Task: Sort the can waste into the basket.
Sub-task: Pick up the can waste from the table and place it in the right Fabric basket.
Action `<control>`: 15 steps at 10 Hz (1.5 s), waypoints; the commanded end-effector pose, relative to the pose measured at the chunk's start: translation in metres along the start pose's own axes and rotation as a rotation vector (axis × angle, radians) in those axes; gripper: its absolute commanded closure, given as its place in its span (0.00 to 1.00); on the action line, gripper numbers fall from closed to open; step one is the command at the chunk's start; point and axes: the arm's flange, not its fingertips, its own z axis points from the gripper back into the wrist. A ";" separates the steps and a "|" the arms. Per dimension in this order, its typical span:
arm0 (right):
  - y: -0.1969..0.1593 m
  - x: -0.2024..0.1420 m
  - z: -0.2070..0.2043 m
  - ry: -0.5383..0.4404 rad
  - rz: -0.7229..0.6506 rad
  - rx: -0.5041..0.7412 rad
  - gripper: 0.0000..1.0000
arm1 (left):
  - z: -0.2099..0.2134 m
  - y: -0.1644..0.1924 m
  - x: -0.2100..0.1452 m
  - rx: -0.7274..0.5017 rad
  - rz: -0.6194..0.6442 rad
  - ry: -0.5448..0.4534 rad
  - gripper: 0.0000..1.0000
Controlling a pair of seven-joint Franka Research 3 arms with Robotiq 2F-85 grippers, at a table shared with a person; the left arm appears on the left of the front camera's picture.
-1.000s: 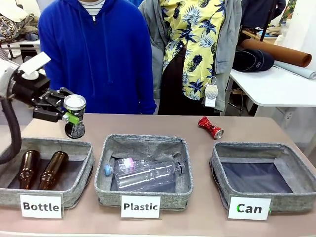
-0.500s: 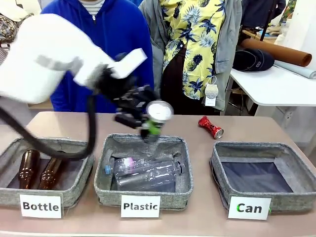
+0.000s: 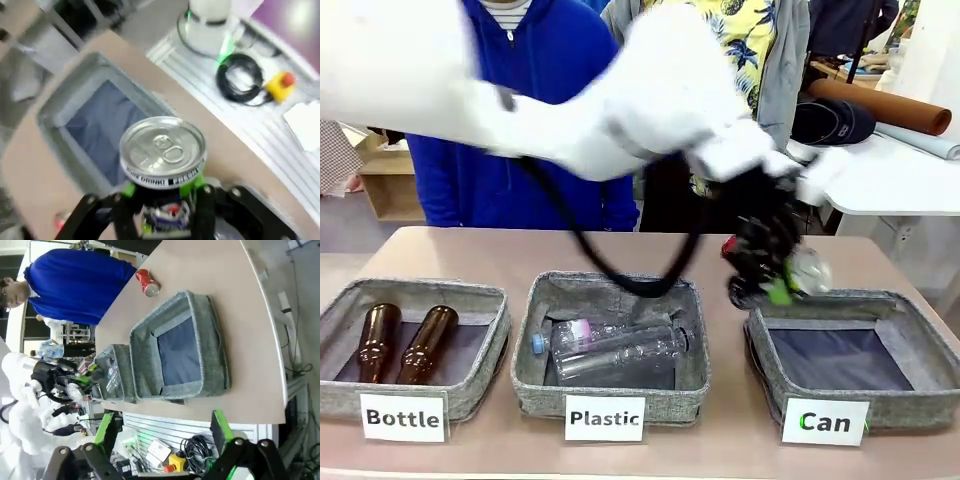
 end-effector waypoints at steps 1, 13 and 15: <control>0.016 0.011 -0.015 0.032 0.028 -0.019 0.00 | -0.032 0.133 0.028 -0.129 0.077 0.094 0.59; 0.016 0.011 -0.015 0.032 0.028 -0.019 0.00 | -0.084 0.186 0.075 -0.025 0.064 0.215 0.00; 0.016 0.011 -0.015 0.032 0.028 -0.019 0.00 | -0.079 0.177 0.074 -0.061 0.069 0.213 0.00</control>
